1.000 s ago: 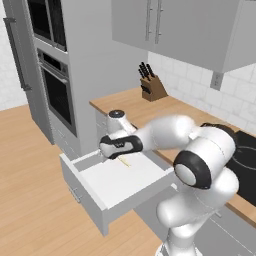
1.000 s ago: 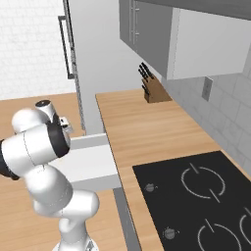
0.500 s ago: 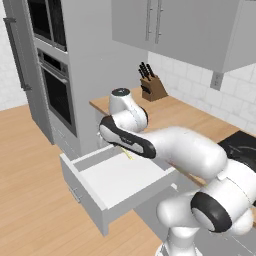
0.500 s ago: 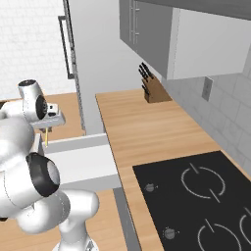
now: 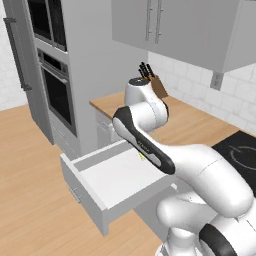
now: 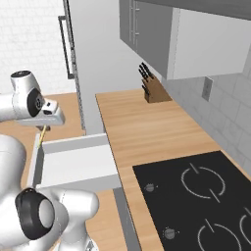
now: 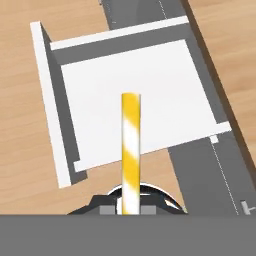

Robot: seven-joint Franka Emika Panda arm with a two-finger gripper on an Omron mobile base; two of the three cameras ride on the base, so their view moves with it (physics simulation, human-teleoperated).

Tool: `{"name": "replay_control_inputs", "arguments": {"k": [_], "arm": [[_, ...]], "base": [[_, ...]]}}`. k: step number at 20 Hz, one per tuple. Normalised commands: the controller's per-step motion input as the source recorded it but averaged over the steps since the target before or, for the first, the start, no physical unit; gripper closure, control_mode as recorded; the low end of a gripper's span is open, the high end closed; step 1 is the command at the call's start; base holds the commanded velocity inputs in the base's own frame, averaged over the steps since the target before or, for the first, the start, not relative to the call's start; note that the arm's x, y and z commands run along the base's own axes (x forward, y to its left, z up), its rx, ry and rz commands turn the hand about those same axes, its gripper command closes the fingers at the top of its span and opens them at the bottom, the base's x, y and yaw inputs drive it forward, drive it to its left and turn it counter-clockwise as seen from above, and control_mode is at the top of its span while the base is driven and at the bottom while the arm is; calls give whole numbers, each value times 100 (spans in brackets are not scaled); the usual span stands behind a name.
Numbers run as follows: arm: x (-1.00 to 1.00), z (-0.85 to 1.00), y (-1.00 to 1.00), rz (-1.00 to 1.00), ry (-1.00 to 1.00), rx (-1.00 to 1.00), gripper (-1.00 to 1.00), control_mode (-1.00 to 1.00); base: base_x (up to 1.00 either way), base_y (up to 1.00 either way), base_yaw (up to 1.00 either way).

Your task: Take a straw from the drawer in front and place it inside the glass cup on the dining counter.

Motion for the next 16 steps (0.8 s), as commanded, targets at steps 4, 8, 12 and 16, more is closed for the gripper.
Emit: {"name": "replay_control_inputs", "arguments": {"k": [4,8,12,16], "arm": [[-38,7,-4,-7,-3,1,100,100],[0,0,0,0,0,0,100,100],[0,0,0,0,0,0,100,100],[0,0,0,0,0,0,100,100]], "base": [[-50,8,-5],[-100,91,-3],[-62,100,0],[-1,100,10]]}}
